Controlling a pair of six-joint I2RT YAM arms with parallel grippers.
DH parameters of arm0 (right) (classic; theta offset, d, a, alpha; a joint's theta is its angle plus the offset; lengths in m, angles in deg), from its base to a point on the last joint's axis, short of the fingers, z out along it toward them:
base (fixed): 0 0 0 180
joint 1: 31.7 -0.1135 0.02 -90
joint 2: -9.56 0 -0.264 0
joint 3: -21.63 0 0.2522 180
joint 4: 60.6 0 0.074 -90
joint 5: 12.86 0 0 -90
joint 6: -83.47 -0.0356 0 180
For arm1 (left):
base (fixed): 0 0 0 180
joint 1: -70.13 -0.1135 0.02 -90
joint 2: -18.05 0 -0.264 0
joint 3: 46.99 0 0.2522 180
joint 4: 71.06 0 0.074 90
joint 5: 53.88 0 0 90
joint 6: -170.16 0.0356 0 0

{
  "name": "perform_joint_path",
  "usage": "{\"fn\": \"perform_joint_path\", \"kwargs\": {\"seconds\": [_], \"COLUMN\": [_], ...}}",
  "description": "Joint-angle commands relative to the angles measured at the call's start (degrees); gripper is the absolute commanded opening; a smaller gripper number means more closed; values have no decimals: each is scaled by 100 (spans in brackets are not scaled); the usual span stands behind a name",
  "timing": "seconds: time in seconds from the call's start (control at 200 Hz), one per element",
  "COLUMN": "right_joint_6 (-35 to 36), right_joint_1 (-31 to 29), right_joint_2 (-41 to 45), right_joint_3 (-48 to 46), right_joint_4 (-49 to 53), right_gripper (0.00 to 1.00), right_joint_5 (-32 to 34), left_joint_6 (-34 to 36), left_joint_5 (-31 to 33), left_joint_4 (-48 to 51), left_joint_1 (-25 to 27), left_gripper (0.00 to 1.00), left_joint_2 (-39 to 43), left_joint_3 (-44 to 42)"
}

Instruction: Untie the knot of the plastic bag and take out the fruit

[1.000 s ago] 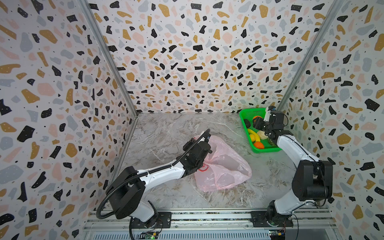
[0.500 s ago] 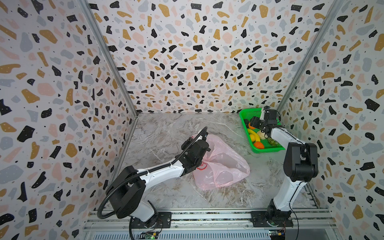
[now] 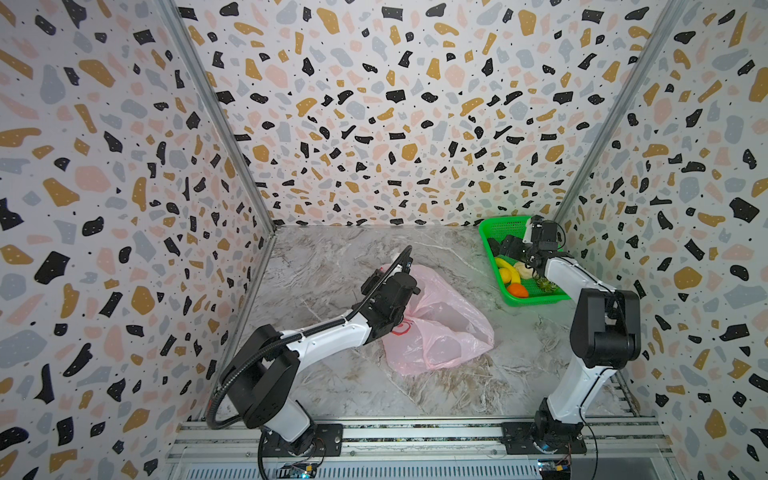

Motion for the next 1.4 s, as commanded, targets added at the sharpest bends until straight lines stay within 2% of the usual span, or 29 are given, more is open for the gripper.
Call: {"fn": "perform_joint_path", "kwargs": {"seconds": [0.0, 0.175, 0.24, 0.285, 0.335, 0.4, 0.435, 0.521, 0.526, 0.541, 0.556, 0.701, 0.836, 0.916, 1.001, 1.051, 1.091, 1.136, 1.226, 1.296, 1.392], "right_joint_6": [-176, -250, -256, -250, -229, -200, -172, -55, -42, -10, 38, 307, 561, 612, 612, 580, 552, 516, 508, 507, 528], "right_joint_1": [-138, -461, -585, -651, -700, -729, -728, -727, -730, -732, -731, -743, -786, -769, -750, -750, -750, -753, -767, -763, -759], "right_joint_2": [806, 1553, 1755, 1898, 2045, 2227, 2332, 2547, 2561, 2589, 2635, 3123, 3513, 3583, 3554, 3548, 3551, 3543, 3543, 3562, 3612], "right_joint_3": [-351, -986, -1149, -1256, -1357, -1486, -1564, -1714, -1720, -1757, -1788, -2336, -2923, -3128, -3155, -3138, -3118, -3094, -3047, -2989, -3025], "right_joint_4": [53, 158, 232, 266, 330, 398, 404, 436, 438, 435, 432, 177, -147, -276, -313, -333, -338, -349, -335, -275, -313], "right_gripper": [90, 90, 91, 91, 91, 93, 94, 96, 96, 97, 97, 100, 99, 99, 99, 99, 99, 99, 99, 99, 99], "right_joint_5": [-175, -278, -314, -352, -362, -378, -374, -304, -299, -301, -282, -133, 240, 407, 405, 366, 356, 324, 295, 297, 296], "left_joint_6": [-117, -100, -117, -137, -213, -389, -495, -694, -699, -717, -735, -882, -913, -884, -845, -865, -953, -982, -1134, -1295, -1494], "left_joint_5": [118, 112, 50, -14, -97, -295, -425, -744, -758, -813, -862, -1198, -1059, -1391, -1884, -2522, -2917, -3732, -4180, -4149, -3636], "left_joint_4": [-229, -276, -214, -182, -107, -56, -60, -157, -163, -196, -223, -558, -930, -857, -1070, -1070, -944, -708, -106, 39, 137], "left_joint_1": [-228, -576, -619, -629, -627, -629, -625, -624, -624, -624, -626, -624, -641, -685, -742, -847, -903, -1032, -1045, -1045, -1044], "left_gripper": [0, 0, 7, 20, 41, 63, 71, 82, 83, 96, 100, 100, 100, 100, 100, 100, 99, 100, 100, 100, 100], "left_joint_2": [-226, -770, -953, -1030, -1014, -823, -665, -144, -114, -12, 90, 1244, 2198, 2540, 2959, 3127, 3147, 3010, 2712, 2695, 2995], "left_joint_3": [343, 857, 1083, 1206, 1331, 1384, 1360, 1196, 1174, 1131, 1082, 375, -555, -942, -1447, -1570, -1524, -1351, -1041, -1014, -1153]}}
